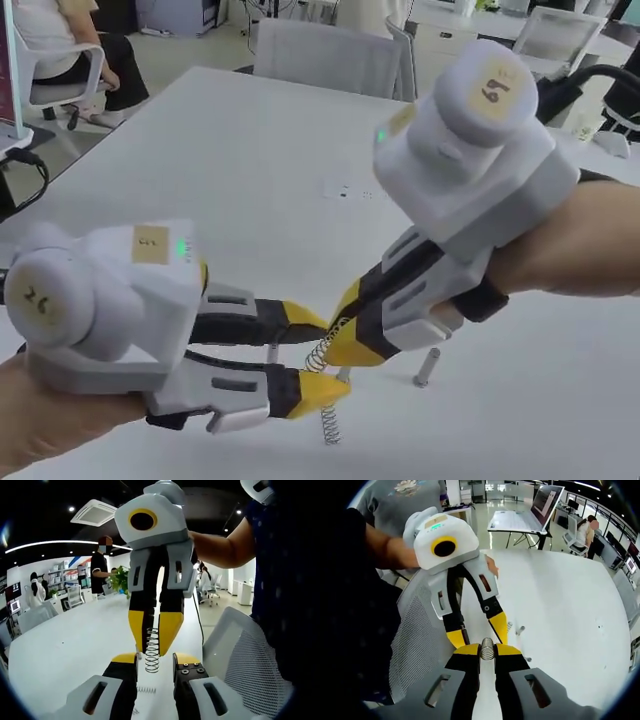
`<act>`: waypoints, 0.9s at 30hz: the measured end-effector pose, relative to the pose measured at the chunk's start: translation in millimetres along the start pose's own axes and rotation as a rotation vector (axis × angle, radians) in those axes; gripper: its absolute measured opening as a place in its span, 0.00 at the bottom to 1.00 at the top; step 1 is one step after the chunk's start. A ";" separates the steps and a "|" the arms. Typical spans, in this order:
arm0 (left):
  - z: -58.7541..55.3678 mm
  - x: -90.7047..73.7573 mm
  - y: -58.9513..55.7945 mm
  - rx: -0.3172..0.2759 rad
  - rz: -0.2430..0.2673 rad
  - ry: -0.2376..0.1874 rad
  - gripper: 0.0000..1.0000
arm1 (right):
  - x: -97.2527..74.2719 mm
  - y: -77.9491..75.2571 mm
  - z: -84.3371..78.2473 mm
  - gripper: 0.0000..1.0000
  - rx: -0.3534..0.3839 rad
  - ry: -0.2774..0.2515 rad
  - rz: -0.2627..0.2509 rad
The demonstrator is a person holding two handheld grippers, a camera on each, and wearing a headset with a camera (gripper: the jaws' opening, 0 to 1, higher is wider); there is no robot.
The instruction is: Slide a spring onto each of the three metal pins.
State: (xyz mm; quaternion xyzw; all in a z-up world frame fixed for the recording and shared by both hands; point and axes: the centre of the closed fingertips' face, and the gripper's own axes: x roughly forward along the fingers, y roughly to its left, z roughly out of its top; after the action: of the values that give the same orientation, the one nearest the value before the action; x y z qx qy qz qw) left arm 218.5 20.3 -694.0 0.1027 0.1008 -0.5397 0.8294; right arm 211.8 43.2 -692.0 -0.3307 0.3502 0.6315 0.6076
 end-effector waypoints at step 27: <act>-16.2 -28.2 28.2 -0.055 0.138 -0.033 0.63 | -8.5 -10.0 -12.3 0.08 0.007 0.027 -0.041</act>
State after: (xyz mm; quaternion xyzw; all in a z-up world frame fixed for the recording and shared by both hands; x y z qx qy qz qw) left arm 232.2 60.6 -700.0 0.0777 0.0943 -0.4800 0.8687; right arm 222.1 28.4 -691.8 -0.3440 0.3538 0.6132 0.6168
